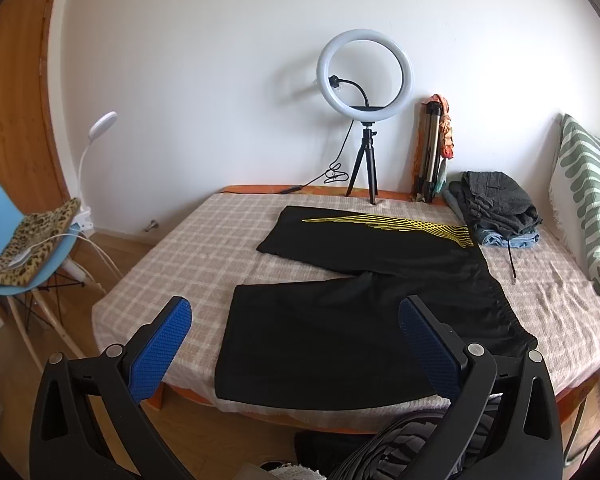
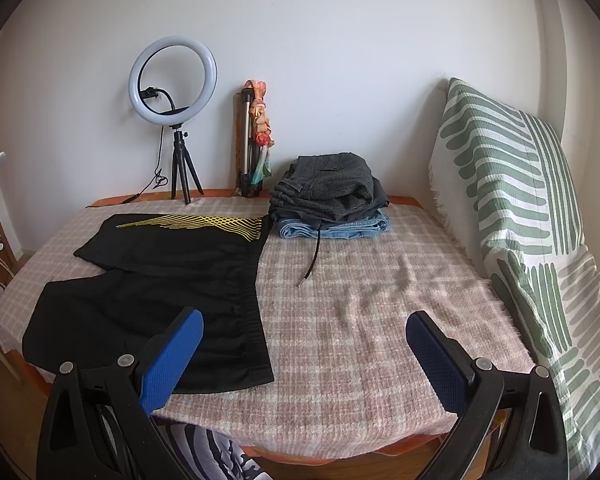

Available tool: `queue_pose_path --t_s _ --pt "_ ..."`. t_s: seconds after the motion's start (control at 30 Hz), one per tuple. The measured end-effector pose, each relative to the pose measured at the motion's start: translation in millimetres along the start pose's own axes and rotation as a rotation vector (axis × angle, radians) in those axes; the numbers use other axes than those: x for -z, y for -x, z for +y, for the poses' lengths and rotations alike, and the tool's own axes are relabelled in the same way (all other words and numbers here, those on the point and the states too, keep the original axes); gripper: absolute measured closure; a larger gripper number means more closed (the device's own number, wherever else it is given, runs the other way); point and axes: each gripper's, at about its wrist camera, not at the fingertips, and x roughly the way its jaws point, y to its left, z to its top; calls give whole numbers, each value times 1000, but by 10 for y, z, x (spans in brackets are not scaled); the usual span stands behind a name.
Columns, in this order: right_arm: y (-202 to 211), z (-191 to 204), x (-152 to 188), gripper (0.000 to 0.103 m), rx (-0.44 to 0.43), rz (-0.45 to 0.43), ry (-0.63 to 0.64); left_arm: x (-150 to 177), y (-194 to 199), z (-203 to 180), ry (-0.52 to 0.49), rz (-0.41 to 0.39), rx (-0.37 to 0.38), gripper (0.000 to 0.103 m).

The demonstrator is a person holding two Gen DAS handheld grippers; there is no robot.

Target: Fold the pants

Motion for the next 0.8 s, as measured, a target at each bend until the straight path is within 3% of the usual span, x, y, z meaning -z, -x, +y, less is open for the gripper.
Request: queue_pose_path --t_s 0.5,0.67,0.8 --pt "-154 57 44 4 -35 22 87 174 -187 51 -54 48 -18 0" --pt "-322 174 103 13 -86 46 218 330 -330 154 -73 102 -12 1" --pt "-468 328 226 16 -147 57 389 493 -433 239 -121 134 -13 10"
